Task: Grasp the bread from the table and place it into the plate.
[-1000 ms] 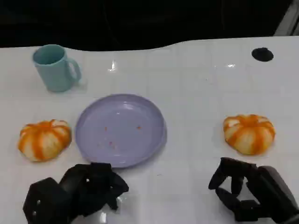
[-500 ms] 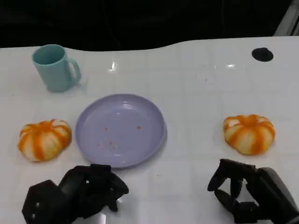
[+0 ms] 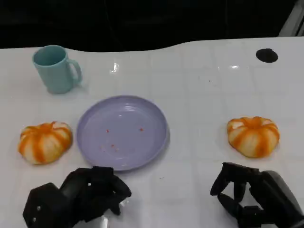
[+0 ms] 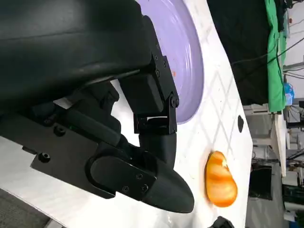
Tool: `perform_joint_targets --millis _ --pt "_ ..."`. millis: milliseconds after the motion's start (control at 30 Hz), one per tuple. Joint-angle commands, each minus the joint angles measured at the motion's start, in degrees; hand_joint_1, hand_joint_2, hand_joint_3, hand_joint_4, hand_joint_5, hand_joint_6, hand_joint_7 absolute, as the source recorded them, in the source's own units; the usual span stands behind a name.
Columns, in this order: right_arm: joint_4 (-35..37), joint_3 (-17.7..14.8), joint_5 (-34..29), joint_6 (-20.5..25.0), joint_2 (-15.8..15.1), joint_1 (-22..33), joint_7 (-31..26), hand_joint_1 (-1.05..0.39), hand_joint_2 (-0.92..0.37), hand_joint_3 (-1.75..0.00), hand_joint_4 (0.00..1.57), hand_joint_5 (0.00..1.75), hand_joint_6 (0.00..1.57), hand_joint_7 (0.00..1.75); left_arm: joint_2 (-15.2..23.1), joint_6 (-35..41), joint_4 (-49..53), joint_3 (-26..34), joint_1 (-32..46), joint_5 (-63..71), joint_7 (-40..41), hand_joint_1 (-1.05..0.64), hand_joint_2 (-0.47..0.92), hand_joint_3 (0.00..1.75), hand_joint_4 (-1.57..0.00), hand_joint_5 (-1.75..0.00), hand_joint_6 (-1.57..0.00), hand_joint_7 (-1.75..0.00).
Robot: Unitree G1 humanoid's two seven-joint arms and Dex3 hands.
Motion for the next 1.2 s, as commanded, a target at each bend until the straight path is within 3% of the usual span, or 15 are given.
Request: perform_joint_targets --millis 33,200,300,367,467,600,900,1033,1200 --pt "-0.15 -1.33 1.34 0.35 -0.44 0.01 -0.43 -0.29 -0.52 -1.01 0.73 1.71 0.71 1.21 0.74 -0.1 0.31 0.37 0.08 -0.16 -0.19 -0.99 0.91 0.0 -0.98 -1.44 -1.21 -0.81" --pt "0.78 -2.02 -0.39 -1.75 -0.59 -0.9 -3.77 -0.3 -0.54 -0.94 0.71 1.36 0.78 0.86 0.68 0.39 0.29 0.39 -0.01 -0.06 0.1 -0.98 0.9 0.0 -0.98 -1.43 -1.21 -0.8" --pt "-0.89 -2.43 -1.72 -1.56 -1.24 -0.94 -5.07 -0.32 -0.58 -0.82 0.61 1.19 0.72 0.66 0.66 0.74 0.0 0.37 0.09 0.03 0.32 -0.99 0.9 0.0 -0.99 -1.43 -1.22 -0.78" --pt "-1.25 -2.76 -2.24 -2.03 -1.61 -1.36 -5.95 -0.35 -0.65 -0.67 0.57 1.03 0.71 0.49 0.67 0.6 0.04 0.37 0.11 0.03 0.24 -0.98 0.9 0.0 -0.99 -1.42 -1.23 -0.78" --pt "-1.64 -3.05 -3.54 -2.85 -2.59 -2.06 -7.19 -0.43 -0.87 -0.27 0.51 0.73 0.7 0.23 0.56 0.58 -0.11 0.36 0.23 0.04 0.35 -0.99 0.9 0.0 -0.98 -1.42 -1.23 -0.77" --pt "-3.91 -3.28 -4.36 -1.15 -3.58 -2.22 -6.56 -0.47 -0.92 -0.15 0.43 0.48 0.61 0.1 0.55 1.07 -0.44 0.4 0.32 -0.09 0.35 -0.99 0.9 0.0 -0.99 -1.43 -1.24 -0.76" --pt "-12.15 -4.74 -8.69 9.95 -5.88 -2.58 -4.05 -0.52 -0.92 -0.13 0.26 0.31 0.44 0.0 0.51 0.2 0.61 0.55 0.0 -0.38 -0.17 -0.97 0.9 0.0 -0.99 -1.43 -1.23 -0.77" --pt "-15.86 -4.69 -12.97 17.24 -7.6 -3.7 -2.2 -0.56 -0.92 -0.14 0.16 0.24 0.33 0.0 0.49 0.37 0.37 0.48 0.08 -0.09 0.23 -0.98 0.9 0.0 -0.99 -1.43 -1.23 -0.78" --pt "-20.06 -4.03 -14.77 26.86 -8.42 -5.91 5.12 -0.56 -0.92 -0.1 0.07 0.22 0.26 0.0 0.31 0.22 0.43 0.4 0.07 0.33 0.67 -0.99 0.9 0.0 -1.0 -1.42 -1.23 -0.76"
